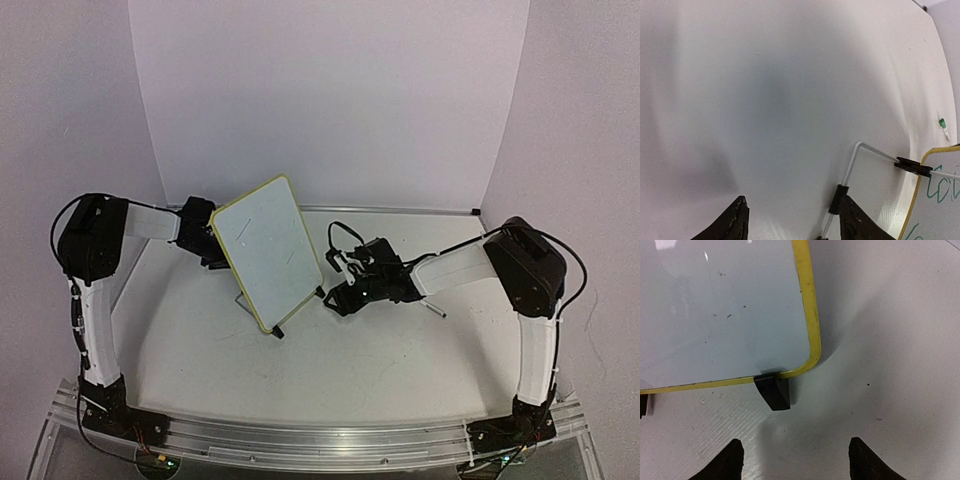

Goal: Write a sentence on the whiteboard
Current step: Move the whiteboard to the center of the board.

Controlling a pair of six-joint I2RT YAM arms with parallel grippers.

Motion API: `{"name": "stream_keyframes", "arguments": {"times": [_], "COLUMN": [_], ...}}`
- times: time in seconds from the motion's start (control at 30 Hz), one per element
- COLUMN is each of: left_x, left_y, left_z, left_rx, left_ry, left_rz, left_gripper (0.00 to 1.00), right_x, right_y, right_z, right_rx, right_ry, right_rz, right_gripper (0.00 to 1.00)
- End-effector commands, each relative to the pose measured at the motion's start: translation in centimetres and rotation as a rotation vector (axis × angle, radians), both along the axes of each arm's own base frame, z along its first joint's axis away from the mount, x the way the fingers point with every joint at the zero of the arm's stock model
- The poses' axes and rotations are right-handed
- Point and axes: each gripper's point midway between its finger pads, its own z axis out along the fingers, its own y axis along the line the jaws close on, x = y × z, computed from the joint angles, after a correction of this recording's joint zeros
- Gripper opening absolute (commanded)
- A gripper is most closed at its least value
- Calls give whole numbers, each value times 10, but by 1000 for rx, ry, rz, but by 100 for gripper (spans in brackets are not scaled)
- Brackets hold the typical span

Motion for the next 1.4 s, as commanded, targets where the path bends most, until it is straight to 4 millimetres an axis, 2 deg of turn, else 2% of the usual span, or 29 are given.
{"name": "stream_keyframes", "arguments": {"times": [0.0,0.1,0.43,0.73,0.83,1.07,1.2,1.37], "left_x": [19,16,3,-5,-6,-9,-11,-16], "left_y": [33,45,68,77,80,85,89,94], "left_z": [51,57,77,76,78,80,81,84], "left_rx": [1,7,-8,17,22,40,51,67], "left_ry": [-125,-124,-166,-153,-158,-162,-164,-173], "left_rz": [190,253,410,436,443,461,471,484], "left_gripper": [62,63,64,65,65,65,66,66], "right_x": [15,18,27,21,22,23,28,34], "right_y": [13,18,33,40,39,36,27,4], "right_z": [2,-5,-20,-27,-30,-31,-29,-24], "right_rx": [-21,-26,-15,-53,-66,-90,-106,-124], "right_ry": [-79,-77,-57,-84,-87,-104,-118,-136], "right_rz": [23,31,46,56,34,-35,-124,-284], "right_gripper": [67,65,52,42,38,19,11,2]}}
